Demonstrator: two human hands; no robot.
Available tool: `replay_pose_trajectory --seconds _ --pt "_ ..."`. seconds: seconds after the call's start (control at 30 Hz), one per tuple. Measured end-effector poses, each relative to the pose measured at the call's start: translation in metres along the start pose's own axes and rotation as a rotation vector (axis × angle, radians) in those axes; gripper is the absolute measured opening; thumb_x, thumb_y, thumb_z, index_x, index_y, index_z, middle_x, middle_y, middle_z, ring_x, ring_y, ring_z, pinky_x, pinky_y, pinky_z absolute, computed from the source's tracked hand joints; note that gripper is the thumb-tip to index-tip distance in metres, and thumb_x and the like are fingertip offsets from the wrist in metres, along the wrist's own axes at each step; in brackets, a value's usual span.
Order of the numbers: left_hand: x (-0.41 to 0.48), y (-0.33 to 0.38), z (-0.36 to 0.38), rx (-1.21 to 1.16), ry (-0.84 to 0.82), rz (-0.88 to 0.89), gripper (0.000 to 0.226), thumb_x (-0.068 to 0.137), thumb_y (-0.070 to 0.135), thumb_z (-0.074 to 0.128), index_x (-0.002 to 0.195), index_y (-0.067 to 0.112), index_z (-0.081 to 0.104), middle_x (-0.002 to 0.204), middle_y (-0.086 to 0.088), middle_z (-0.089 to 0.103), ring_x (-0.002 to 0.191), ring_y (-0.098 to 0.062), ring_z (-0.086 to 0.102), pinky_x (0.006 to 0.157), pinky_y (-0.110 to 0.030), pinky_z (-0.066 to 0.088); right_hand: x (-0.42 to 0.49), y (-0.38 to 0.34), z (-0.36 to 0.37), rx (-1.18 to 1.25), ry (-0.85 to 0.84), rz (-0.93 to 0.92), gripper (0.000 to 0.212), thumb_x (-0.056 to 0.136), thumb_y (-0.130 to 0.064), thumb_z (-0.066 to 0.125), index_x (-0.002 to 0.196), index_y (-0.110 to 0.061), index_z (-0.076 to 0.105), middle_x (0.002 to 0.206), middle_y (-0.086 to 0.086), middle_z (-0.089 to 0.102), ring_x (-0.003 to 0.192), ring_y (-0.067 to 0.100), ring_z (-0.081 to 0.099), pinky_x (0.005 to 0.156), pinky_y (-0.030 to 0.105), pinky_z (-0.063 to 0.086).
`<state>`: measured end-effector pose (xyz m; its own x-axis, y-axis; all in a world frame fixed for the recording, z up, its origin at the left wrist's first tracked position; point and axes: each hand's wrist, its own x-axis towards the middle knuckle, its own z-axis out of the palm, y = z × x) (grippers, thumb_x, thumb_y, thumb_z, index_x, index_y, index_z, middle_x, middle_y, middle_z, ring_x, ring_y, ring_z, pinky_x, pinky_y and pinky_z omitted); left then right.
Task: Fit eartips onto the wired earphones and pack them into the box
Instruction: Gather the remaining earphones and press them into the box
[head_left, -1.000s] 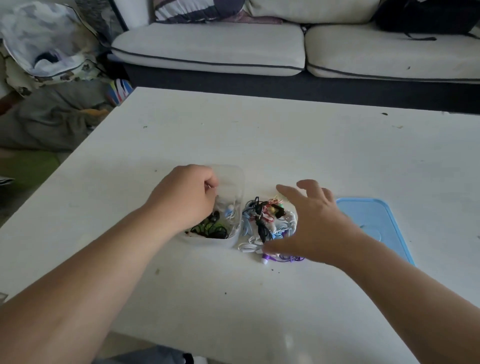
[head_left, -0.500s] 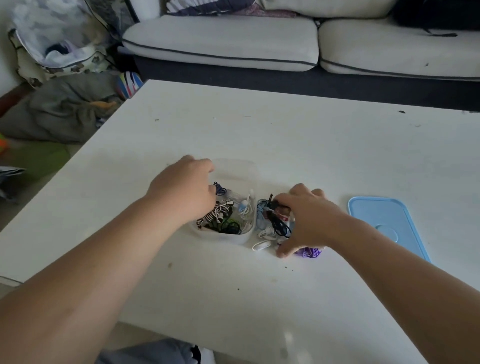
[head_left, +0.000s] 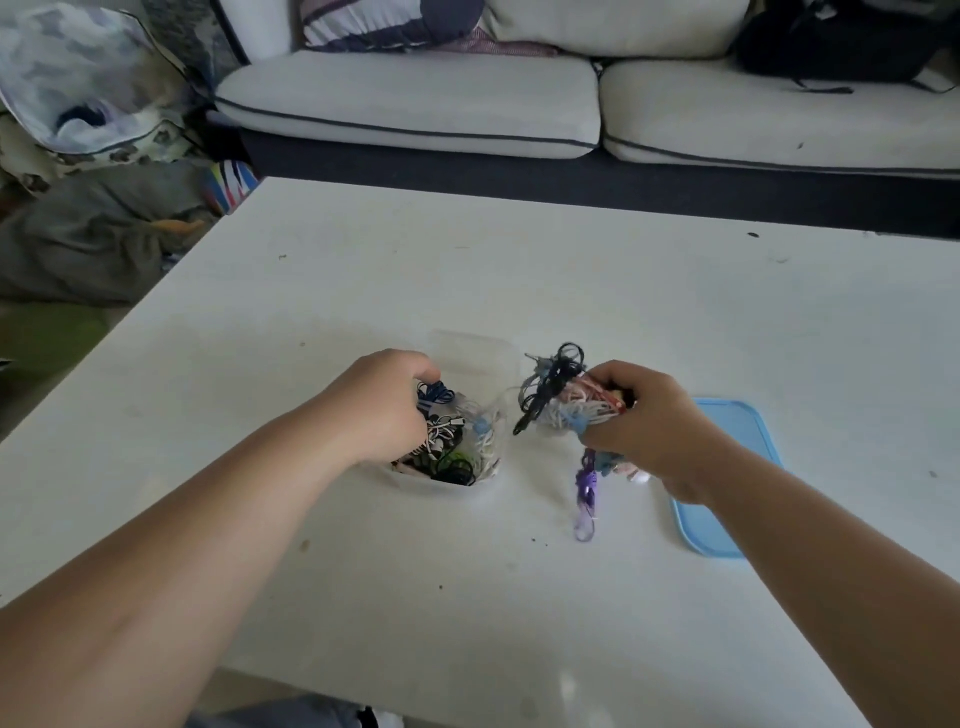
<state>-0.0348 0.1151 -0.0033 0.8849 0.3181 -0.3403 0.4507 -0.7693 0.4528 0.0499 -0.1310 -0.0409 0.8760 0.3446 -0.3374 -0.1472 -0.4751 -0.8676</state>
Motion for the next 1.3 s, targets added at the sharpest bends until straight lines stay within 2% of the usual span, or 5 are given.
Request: replay_pose_trajectory --seconds 0.23,0.37,0.63,1.1,1.3 --pt "0.006 0.026 0.016 -0.104 -0.055 0.037 0.053 0.094 0.008 0.054 0.140 0.035 0.055 0.139 -0.001 0.057 0.094 -0.023 0.063 0.048 -0.013 0.040 -0.018 -0.038 -0.021 0.300 -0.059 -0.027 0.034 0.084 0.011 0.070 0.108 -0.013 0.068 0.078 0.013 0.063 0.052 0.025 0.062 0.052 0.031 0.049" --pt "0.006 0.034 0.018 -0.184 -0.068 0.051 0.070 0.094 0.009 0.052 0.155 0.037 0.035 0.157 0.006 0.043 0.130 -0.019 0.055 0.098 -0.028 0.050 -0.028 -0.063 -0.019 0.413 -0.130 -0.071 0.034 0.084 0.009 0.071 0.111 -0.012 0.066 0.081 0.018 0.059 0.058 0.025 0.057 0.062 0.036 0.053" --pt "-0.006 0.038 -0.010 -0.566 0.103 0.256 0.093 0.085 -0.010 0.055 0.152 0.051 0.035 0.142 0.019 0.052 0.106 0.002 0.068 0.066 -0.020 0.055 -0.028 -0.070 0.024 0.500 -0.192 0.056 0.033 0.083 0.003 0.072 0.108 -0.018 0.067 0.078 0.007 0.065 0.069 0.026 0.061 0.059 0.032 0.055" --pt "-0.003 0.046 0.021 -0.321 -0.085 0.211 0.088 0.088 0.006 0.066 0.161 0.032 0.026 0.131 0.002 0.062 0.114 -0.016 0.063 0.094 -0.025 0.052 -0.040 -0.072 0.045 0.478 -0.019 0.201 0.090 0.085 -0.007 0.078 0.157 -0.033 0.031 0.090 0.001 0.064 0.092 0.024 0.073 0.096 0.052 0.058" --pt "-0.006 0.053 0.007 -0.233 -0.107 0.210 0.096 0.082 0.005 0.072 0.160 0.037 0.028 0.160 0.009 0.038 0.140 -0.012 0.046 0.110 -0.030 0.046 -0.046 -0.073 0.020 0.299 -0.084 0.150 0.073 0.093 0.001 0.055 0.154 -0.038 0.039 0.150 -0.010 0.045 0.084 0.012 0.062 0.091 0.047 0.060"
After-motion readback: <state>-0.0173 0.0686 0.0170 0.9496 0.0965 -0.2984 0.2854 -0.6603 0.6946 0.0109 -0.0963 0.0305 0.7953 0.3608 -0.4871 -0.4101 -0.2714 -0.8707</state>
